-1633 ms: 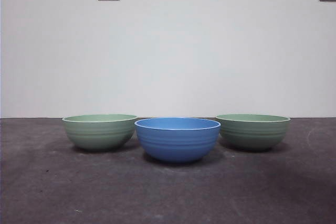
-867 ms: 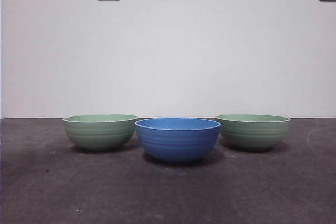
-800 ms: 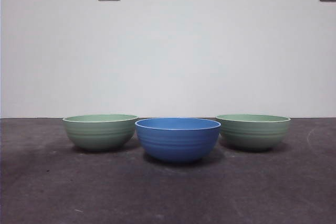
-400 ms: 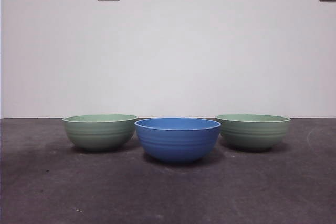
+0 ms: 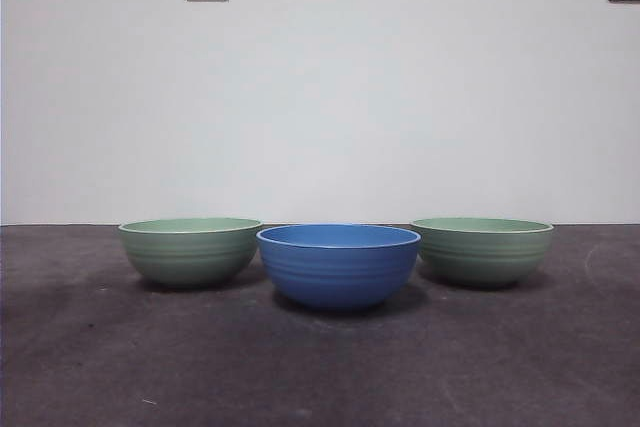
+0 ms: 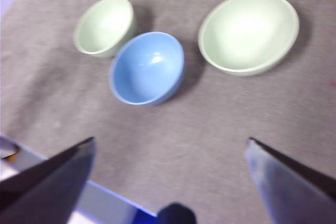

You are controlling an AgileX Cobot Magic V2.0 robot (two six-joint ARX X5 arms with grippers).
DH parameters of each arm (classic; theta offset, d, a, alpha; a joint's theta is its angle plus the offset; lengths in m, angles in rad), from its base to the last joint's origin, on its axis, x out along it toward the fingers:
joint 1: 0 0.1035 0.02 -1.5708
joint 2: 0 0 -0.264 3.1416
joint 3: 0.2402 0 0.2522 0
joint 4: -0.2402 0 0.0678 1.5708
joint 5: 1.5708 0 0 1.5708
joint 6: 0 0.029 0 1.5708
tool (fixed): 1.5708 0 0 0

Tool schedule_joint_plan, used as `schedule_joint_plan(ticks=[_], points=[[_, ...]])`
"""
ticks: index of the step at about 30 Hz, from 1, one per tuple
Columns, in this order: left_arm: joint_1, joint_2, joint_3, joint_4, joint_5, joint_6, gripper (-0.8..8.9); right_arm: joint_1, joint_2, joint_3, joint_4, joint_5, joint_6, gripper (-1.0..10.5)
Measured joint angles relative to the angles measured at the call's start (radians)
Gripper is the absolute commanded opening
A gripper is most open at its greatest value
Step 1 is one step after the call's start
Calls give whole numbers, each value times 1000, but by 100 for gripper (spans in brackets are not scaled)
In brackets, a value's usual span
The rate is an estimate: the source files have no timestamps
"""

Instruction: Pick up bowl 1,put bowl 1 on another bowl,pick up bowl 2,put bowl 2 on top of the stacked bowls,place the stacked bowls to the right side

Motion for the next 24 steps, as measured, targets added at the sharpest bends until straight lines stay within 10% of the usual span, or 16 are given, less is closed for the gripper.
schedule_joint_plan(ticks=[24], points=[[0, 0, 0, -1, 0, -3, 562, 0, 570, 0, 451, 151, 114, 532]])
